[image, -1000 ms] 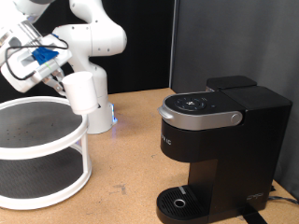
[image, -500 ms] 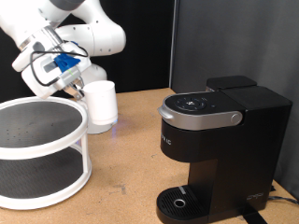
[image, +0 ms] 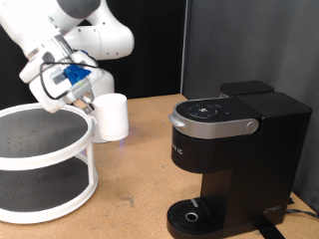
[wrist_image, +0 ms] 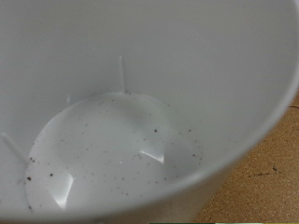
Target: Make a cup of coffee with the keurig machine
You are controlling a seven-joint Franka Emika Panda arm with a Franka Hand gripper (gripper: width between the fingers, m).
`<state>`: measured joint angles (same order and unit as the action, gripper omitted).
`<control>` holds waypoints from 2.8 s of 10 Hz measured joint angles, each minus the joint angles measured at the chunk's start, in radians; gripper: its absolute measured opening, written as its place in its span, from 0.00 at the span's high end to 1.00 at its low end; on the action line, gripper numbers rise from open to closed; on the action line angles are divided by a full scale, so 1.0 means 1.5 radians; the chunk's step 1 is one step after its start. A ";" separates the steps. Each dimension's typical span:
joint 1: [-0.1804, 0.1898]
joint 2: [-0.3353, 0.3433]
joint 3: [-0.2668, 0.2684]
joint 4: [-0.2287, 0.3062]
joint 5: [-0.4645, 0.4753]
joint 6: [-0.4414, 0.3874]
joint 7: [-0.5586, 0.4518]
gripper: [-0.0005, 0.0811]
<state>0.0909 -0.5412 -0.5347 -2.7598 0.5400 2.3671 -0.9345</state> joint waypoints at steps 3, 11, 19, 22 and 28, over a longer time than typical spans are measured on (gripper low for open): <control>0.061 0.049 0.001 -0.021 0.060 0.079 -0.022 0.91; 0.168 0.191 -0.004 -0.017 0.271 0.186 -0.161 0.91; 0.207 0.327 0.010 0.032 0.532 0.207 -0.363 0.91; 0.210 0.350 0.030 0.053 0.583 0.196 -0.395 0.91; 0.222 0.405 0.088 0.098 0.719 0.203 -0.467 0.91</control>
<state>0.4240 0.0663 -0.4027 -2.6121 1.6179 2.6713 -1.6343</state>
